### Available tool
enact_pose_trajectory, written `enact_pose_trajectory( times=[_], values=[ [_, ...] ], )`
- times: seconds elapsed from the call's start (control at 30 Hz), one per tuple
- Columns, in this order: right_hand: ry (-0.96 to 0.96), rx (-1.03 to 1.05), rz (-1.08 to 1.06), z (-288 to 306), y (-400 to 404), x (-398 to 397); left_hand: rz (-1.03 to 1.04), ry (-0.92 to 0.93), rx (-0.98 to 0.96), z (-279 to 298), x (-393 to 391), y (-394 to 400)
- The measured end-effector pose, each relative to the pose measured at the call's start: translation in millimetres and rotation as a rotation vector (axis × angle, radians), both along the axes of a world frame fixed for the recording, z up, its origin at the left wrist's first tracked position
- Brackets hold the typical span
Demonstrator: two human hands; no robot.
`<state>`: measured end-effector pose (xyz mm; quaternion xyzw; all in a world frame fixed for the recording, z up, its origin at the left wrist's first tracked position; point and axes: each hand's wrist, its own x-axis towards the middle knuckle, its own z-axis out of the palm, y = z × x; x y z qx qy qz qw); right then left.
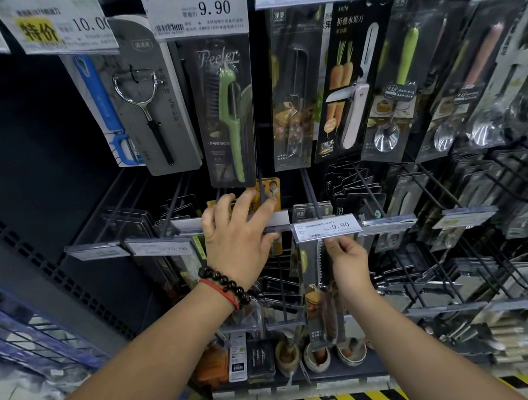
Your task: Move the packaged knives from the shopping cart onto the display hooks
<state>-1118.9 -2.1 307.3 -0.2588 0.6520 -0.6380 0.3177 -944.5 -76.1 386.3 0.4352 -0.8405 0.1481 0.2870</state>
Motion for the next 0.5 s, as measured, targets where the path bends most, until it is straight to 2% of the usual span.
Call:
enact_pose_trajectory(
  times=[0.37,0.5],
  values=[
    [0.033,0.19,-0.029,-2.1,-31.9,-12.1,-0.016,0.005,-0.023,-3.3,0.3,-2.0],
    [0.016,0.166,-0.072,-14.6,-37.1,-19.4,-0.022,-0.002,-0.036,-3.5,1.1,-2.6]
  ],
)
